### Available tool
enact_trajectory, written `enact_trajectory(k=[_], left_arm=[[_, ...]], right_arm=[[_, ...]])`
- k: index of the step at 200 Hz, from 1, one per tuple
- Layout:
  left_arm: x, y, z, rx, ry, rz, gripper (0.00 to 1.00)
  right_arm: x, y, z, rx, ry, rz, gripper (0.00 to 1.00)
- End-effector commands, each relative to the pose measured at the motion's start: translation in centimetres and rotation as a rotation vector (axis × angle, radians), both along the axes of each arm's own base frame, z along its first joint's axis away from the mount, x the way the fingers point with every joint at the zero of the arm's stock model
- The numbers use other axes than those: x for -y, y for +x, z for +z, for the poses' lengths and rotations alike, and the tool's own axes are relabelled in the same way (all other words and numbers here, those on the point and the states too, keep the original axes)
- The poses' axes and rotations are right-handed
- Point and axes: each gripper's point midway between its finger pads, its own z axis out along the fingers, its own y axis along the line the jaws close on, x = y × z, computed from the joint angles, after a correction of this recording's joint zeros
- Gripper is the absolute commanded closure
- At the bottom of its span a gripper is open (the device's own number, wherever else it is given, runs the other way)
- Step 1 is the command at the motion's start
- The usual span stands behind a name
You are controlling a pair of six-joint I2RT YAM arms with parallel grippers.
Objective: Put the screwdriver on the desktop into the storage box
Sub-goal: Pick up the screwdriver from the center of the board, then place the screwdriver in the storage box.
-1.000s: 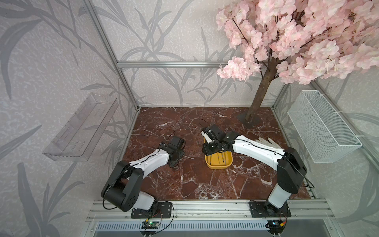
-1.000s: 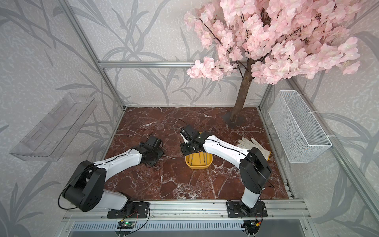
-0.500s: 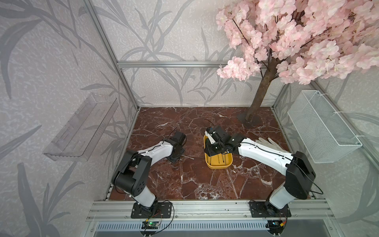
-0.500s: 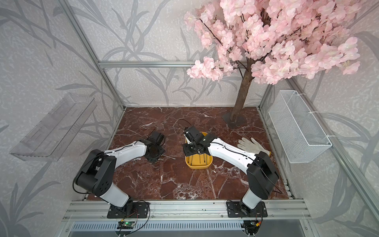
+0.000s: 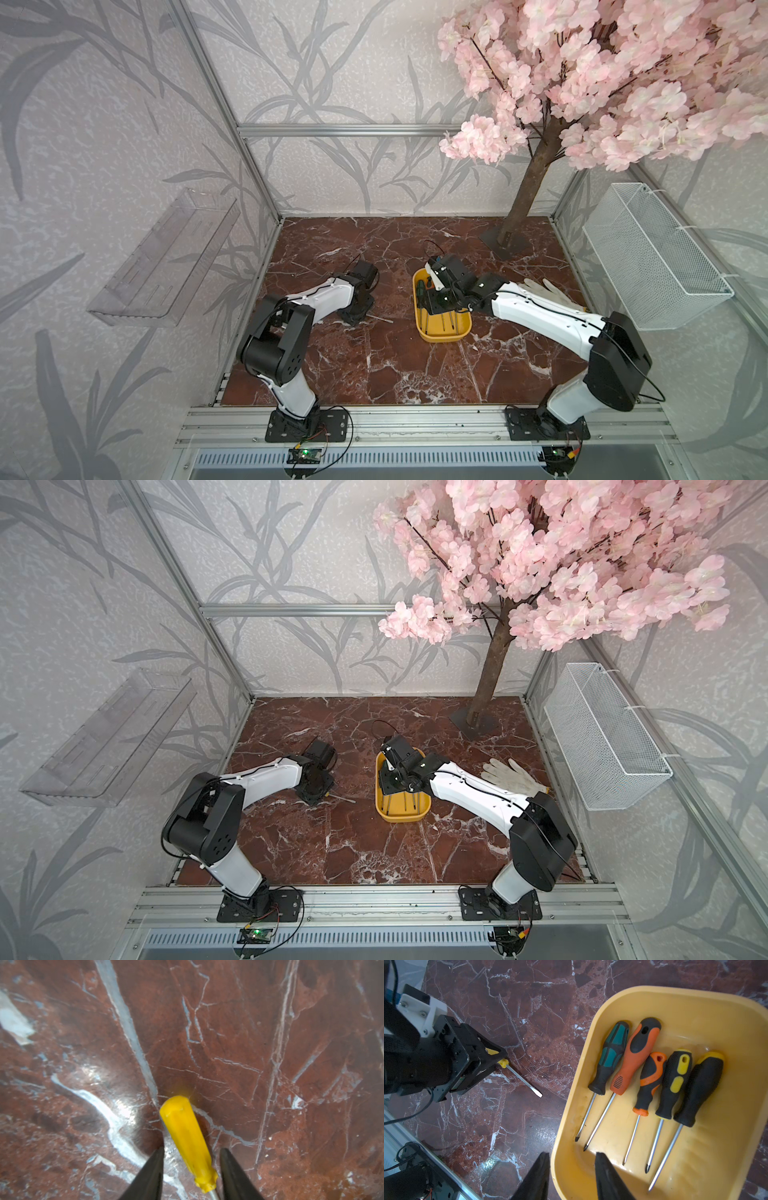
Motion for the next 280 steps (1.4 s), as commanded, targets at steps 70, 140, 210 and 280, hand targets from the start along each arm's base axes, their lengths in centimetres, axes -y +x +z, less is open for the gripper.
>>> enact_trajectory(k=[70,140,210,280], left_arm=[[1.0,0.0,-1.8,-0.073,-0.025,-0.104,0.87],[2.5,2.6,2.8,0.026,0.025,-0.35,0.96],[8.7,4.5,9.5,0.187,0.028,-0.587,0.99],[21.3,6.9,13.9,0.26,0.052,-0.893,0.99]], right_arm=[[2.7,0.9,1.7,0.061,0.042,-0.109,0.6],[6.3,0.7,1.8,0.027,0.032,-0.169,0.58],[13.1,0.8,-0.1,-0.031,-0.017,-0.292,0.58],[15.5,-0.3,-0.5,-0.024,0.003,-0.363,0.58]])
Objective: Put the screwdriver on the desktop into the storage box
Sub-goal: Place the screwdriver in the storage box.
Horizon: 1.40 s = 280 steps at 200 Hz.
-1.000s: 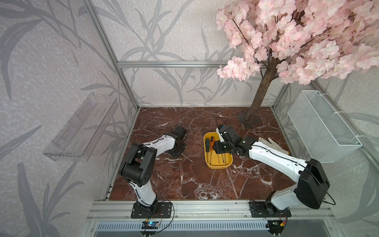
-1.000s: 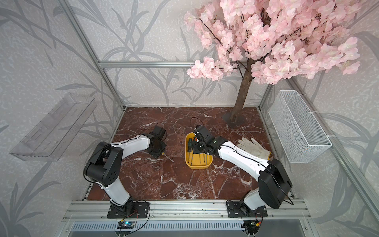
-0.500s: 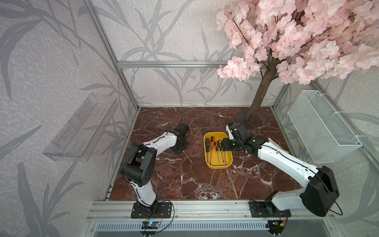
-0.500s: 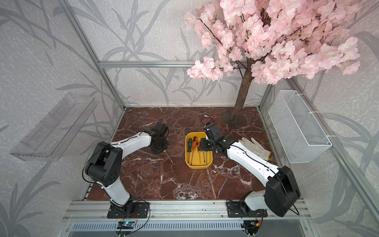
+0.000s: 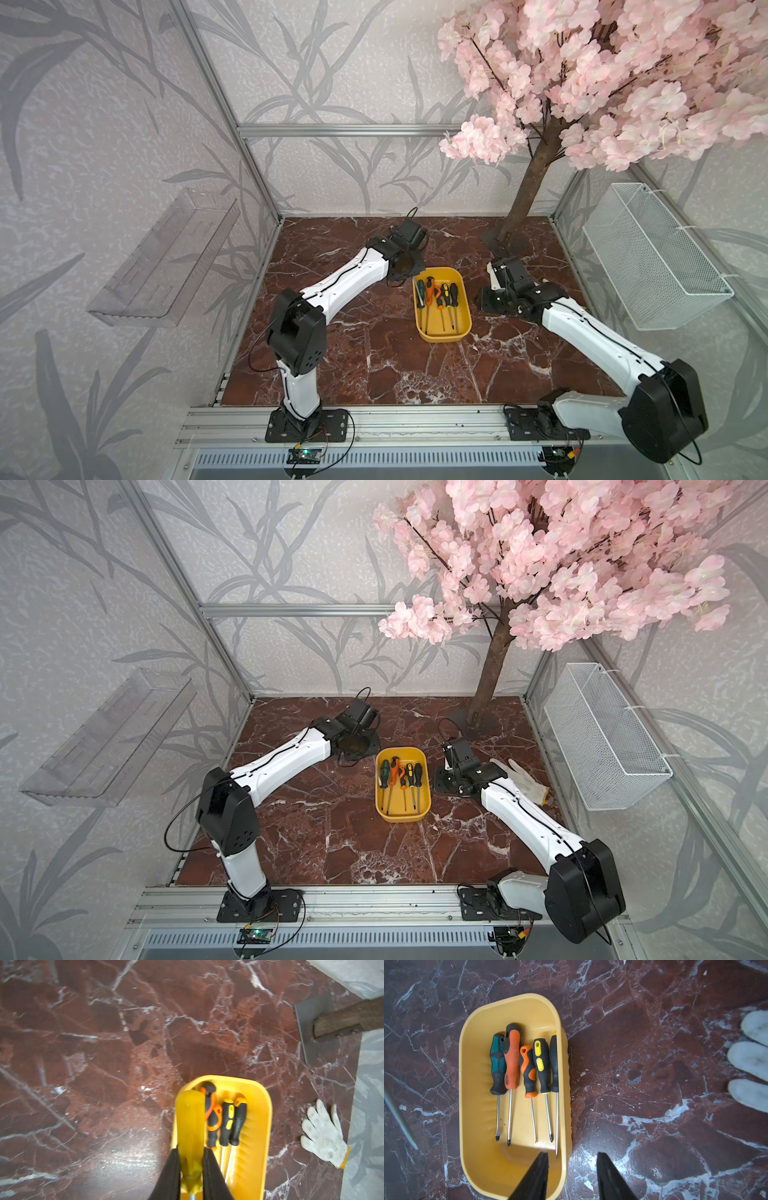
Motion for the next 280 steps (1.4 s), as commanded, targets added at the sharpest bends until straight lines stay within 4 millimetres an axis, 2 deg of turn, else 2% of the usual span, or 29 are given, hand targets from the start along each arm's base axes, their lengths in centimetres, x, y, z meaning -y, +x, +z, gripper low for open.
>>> enact_trajectory(k=[1,28,61,91,135,171,195,203,235,258,271,280], left_arm=[[2.6,-0.7,-1.7,-0.039,0.111,-0.112,0.99],[5.9,-1.0,-3.6,-0.056,0.188,-0.19,1.0],[7.6,-2.5,-7.3,-0.102,0.304,-0.25,1.0],[7.6,-3.8,-9.2,-0.115,0.368,-0.26,1.0],[5.8,-4.3,-10.5,-0.12,0.413,-0.222,0.98],[5.2,-4.4,-10.6,-0.103,0.414,-0.194,0.97],[5.1,-4.0,-10.3,-0.079,0.416,-0.189,0.91],[5.2,-3.9,-10.2,-0.076,0.411,-0.188,0.87],[5.2,-3.8,-9.5,-0.065,0.401,-0.184,0.58],[5.0,-3.6,-8.2,-0.04,0.395,-0.172,0.55],[4.8,-3.4,-7.0,-0.011,0.389,-0.161,0.46],[4.6,-3.3,-6.0,0.014,0.381,-0.153,0.45]], right_arm=[[0.4,-0.5,0.5,0.011,0.012,-0.007,0.58],[0.8,-0.8,0.7,0.02,0.009,-0.013,0.58],[0.9,-0.9,1.2,0.034,0.018,-0.01,0.58],[0.7,-0.9,0.8,0.032,0.026,-0.01,0.58],[0.5,-0.9,0.5,0.029,0.033,-0.007,0.58],[0.6,-1.0,0.4,0.026,0.035,-0.008,0.58],[0.5,-1.0,0.4,0.023,0.043,-0.008,0.58],[0.4,-1.1,0.3,0.02,0.045,-0.006,0.58],[0.3,-1.1,0.4,0.018,0.055,-0.005,0.58],[0.2,-1.0,0.6,0.022,0.056,-0.003,0.58],[0.2,-1.0,0.6,0.02,0.055,-0.002,0.58],[0.1,-0.9,0.7,0.017,0.057,-0.001,0.58]])
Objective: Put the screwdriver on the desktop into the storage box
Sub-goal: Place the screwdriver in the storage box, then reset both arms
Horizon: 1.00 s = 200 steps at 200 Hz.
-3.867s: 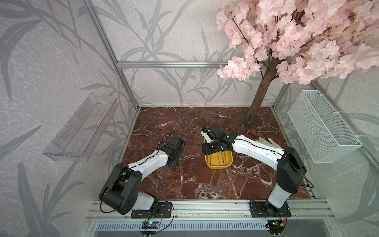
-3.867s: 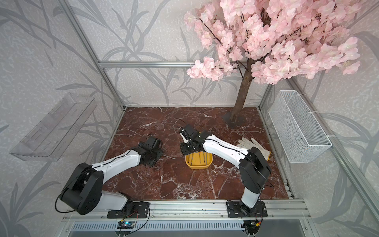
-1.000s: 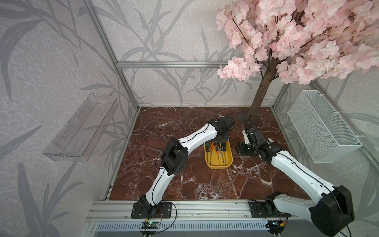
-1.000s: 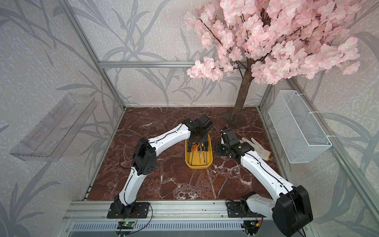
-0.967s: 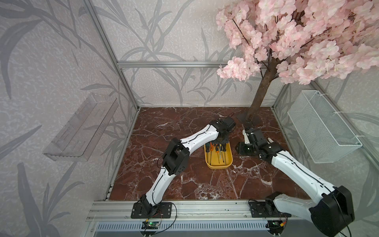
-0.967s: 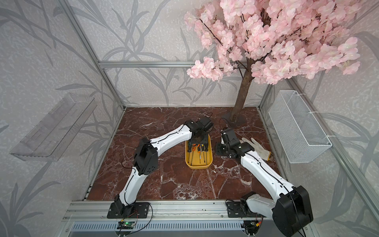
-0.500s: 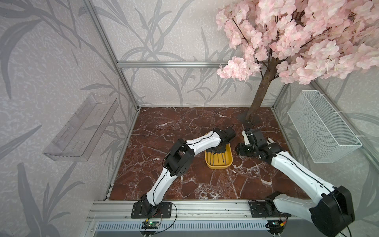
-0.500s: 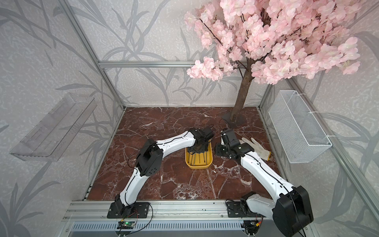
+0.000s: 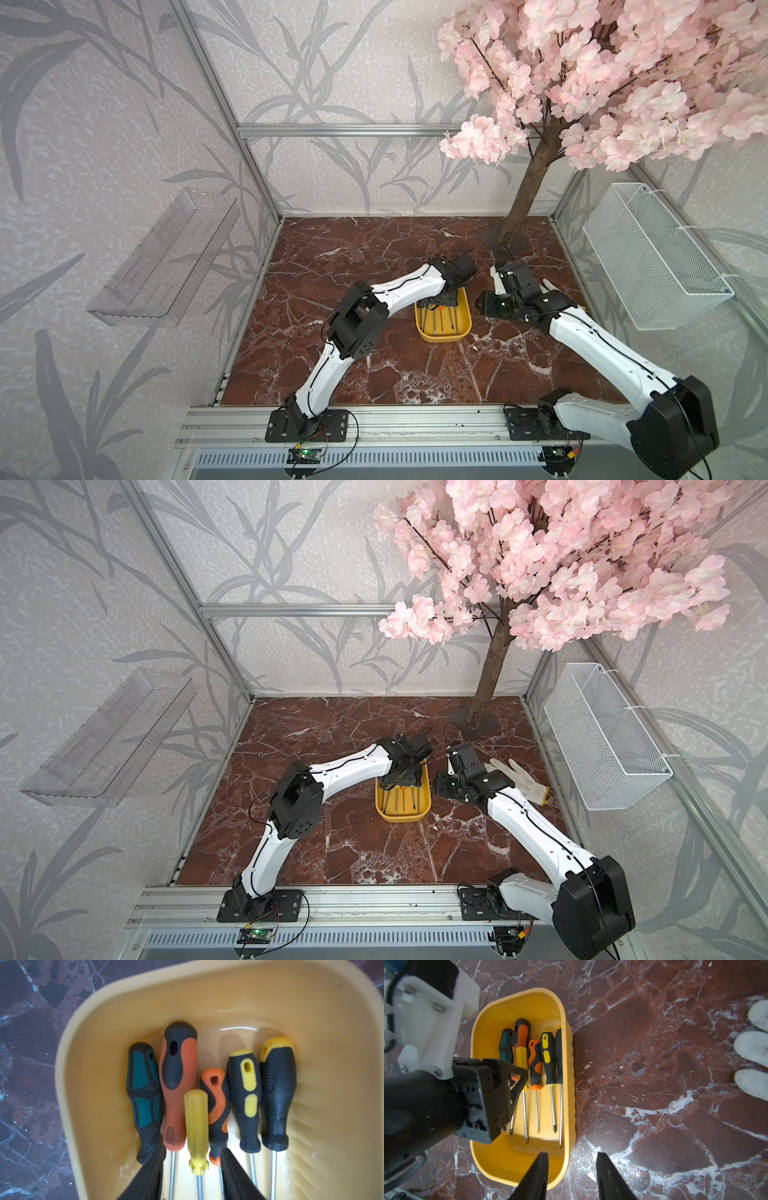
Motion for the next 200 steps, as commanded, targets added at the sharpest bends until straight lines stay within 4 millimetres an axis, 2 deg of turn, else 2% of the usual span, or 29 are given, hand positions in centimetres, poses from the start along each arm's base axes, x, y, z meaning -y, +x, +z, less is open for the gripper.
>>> enact_trajectory(k=[1,14,17,26,29,34,44,46,47,49,50,52,58,77,93,126,161,177,200], left_arm=[[-0.9,0.8,4.5,0.099,-0.034,0.025,0.45],[-1.0,1.0,6.0,0.138,-0.056,0.022,0.38],[-1.1,1.0,6.2,0.144,-0.056,0.022,0.34],[-1.4,1.1,7.3,0.174,-0.068,0.024,0.31],[-1.5,1.1,7.6,0.184,-0.071,0.024,0.26],[-1.7,1.2,8.2,0.2,-0.077,0.026,0.24],[-2.4,1.2,9.1,0.237,-0.084,0.039,0.12],[-2.5,1.2,9.3,0.243,-0.083,0.042,0.09],[-2.6,1.2,9.3,0.247,-0.083,0.044,0.08],[-2.8,1.1,9.5,0.253,-0.081,0.046,0.07],[-2.9,1.1,9.5,0.255,-0.08,0.045,0.06],[-3.0,1.1,9.7,0.263,-0.081,0.046,0.05],[-3.6,1.1,10.1,0.28,-0.079,0.051,0.0],[-5.6,1.0,10.7,0.317,-0.077,0.062,0.0],[-8.3,1.2,11.2,0.348,-0.081,0.1,0.0],[-15.9,1.5,13.4,0.497,-0.079,0.219,0.0],[-23.6,0.8,15.6,0.662,-0.033,0.304,0.0],[-26.5,0.3,16.2,0.711,-0.03,0.343,0.0],[-29.8,-0.2,15.9,0.733,-0.01,0.391,0.0]], right_arm=[[-0.1,0.2,0.4,0.006,0.014,-0.004,0.58],[-0.3,0.3,0.7,0.005,0.02,0.005,0.57],[-0.4,0.3,0.7,0.005,0.024,0.005,0.56],[-0.6,0.4,0.9,0.009,0.033,0.01,0.53],[-0.6,0.4,1.0,0.011,0.034,0.012,0.52],[-0.6,0.4,1.1,0.015,0.036,0.011,0.5],[-0.7,0.6,1.4,0.021,0.036,0.011,0.41],[-0.7,0.7,1.4,0.021,0.036,0.011,0.36],[-0.7,0.7,1.4,0.022,0.035,0.01,0.3],[-0.7,0.8,1.5,0.025,0.033,0.011,0.1],[-0.7,0.8,1.6,0.026,0.033,0.011,0.04],[-0.7,0.9,1.6,0.027,0.031,0.011,0.0],[-0.7,1.0,1.8,0.03,0.028,0.01,0.01],[-0.7,1.9,2.5,0.052,0.012,0.006,0.01],[-0.4,2.9,3.4,0.082,-0.014,-0.005,0.01],[1.6,5.4,5.8,0.19,-0.141,-0.069,0.01],[4.2,7.6,8.3,0.352,-0.232,-0.162,0.01],[5.1,8.2,9.3,0.424,-0.255,-0.191,0.01],[6.8,8.8,10.0,0.476,-0.301,-0.244,0.01]])
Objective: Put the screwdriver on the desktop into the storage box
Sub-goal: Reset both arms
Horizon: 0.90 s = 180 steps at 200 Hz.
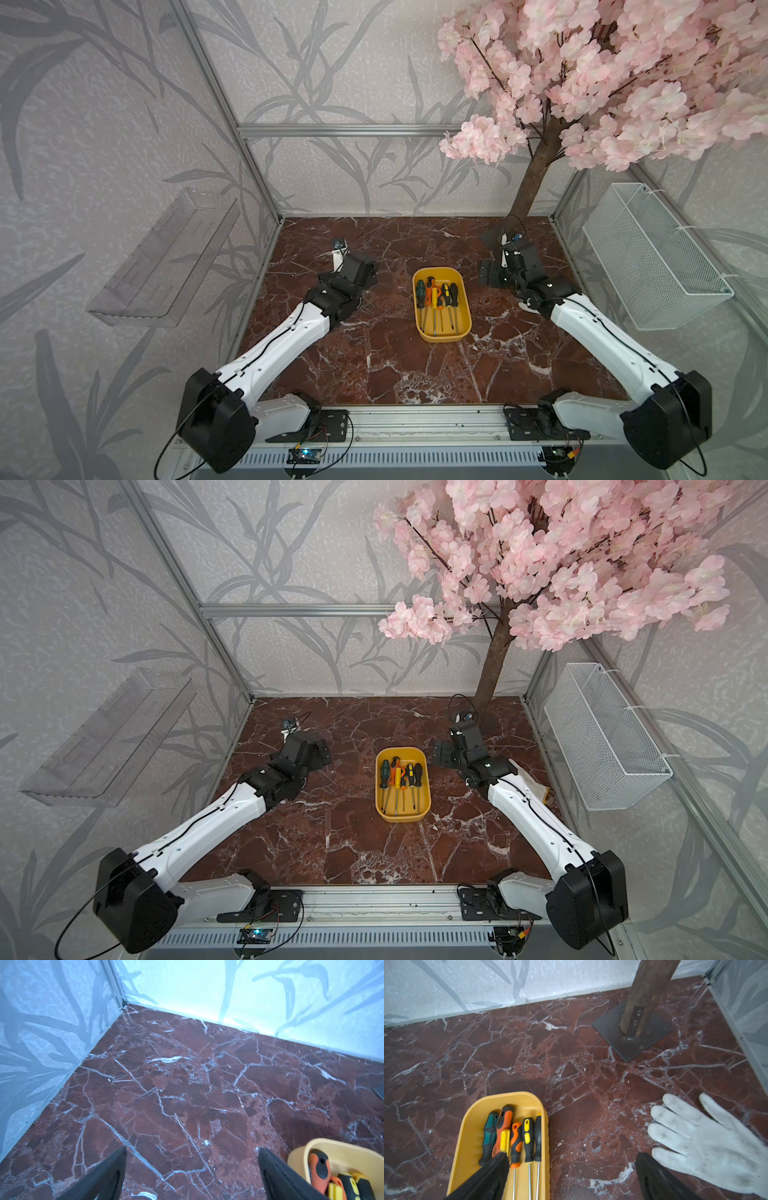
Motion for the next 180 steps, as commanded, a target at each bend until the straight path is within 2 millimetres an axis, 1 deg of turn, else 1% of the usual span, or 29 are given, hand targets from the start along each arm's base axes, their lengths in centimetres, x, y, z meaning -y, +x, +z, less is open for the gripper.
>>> enact_trajectory(k=[1,28,50,54,67,71,79,105,117,133,156,168,180], left_arm=[[-2.6,0.3,0.7,0.066,0.045,0.037,0.0],[-5.7,-0.1,-0.3,0.069,0.093,0.106,0.0],[-7.8,-0.7,-1.0,0.152,0.116,0.156,0.0],[-8.2,-1.0,-1.3,0.161,0.119,0.165,0.0],[-9.4,-1.5,-1.5,0.23,0.11,0.19,0.0],[-9.8,-1.6,-1.3,0.257,0.106,0.2,0.0],[-10.5,-1.8,-1.7,0.279,0.106,0.217,0.0],[-12.9,-1.9,-3.9,0.246,0.156,0.26,0.0],[-13.6,-1.7,-5.3,0.209,0.183,0.274,0.0],[-14.5,-1.6,-6.4,0.201,0.192,0.297,0.0],[-15.4,-1.7,-7.4,0.245,0.165,0.335,0.0],[-15.6,-1.5,-7.6,0.25,0.172,0.337,0.0],[-15.4,-1.2,-7.9,0.238,0.184,0.318,0.0]], right_arm=[[2.6,1.2,2.4,0.131,-0.074,-0.087,0.01],[4.8,1.6,2.2,0.159,-0.142,-0.153,0.01],[6.9,1.7,1.6,0.198,-0.206,-0.216,0.01],[7.3,1.7,1.3,0.203,-0.216,-0.23,0.01],[8.8,1.6,0.6,0.219,-0.233,-0.276,0.01],[9.2,1.6,0.2,0.224,-0.234,-0.292,0.01],[10.1,1.4,-0.4,0.229,-0.245,-0.319,0.01],[12.4,1.3,-2.2,0.283,-0.315,-0.381,0.01],[12.8,1.3,-2.9,0.305,-0.355,-0.388,0.01],[13.3,1.4,-3.9,0.312,-0.405,-0.389,0.01],[14.2,1.6,-6.0,0.278,-0.437,-0.415,0.01],[14.1,1.8,-6.9,0.275,-0.447,-0.406,0.01],[13.9,2.0,-7.2,0.31,-0.429,-0.399,0.01]])
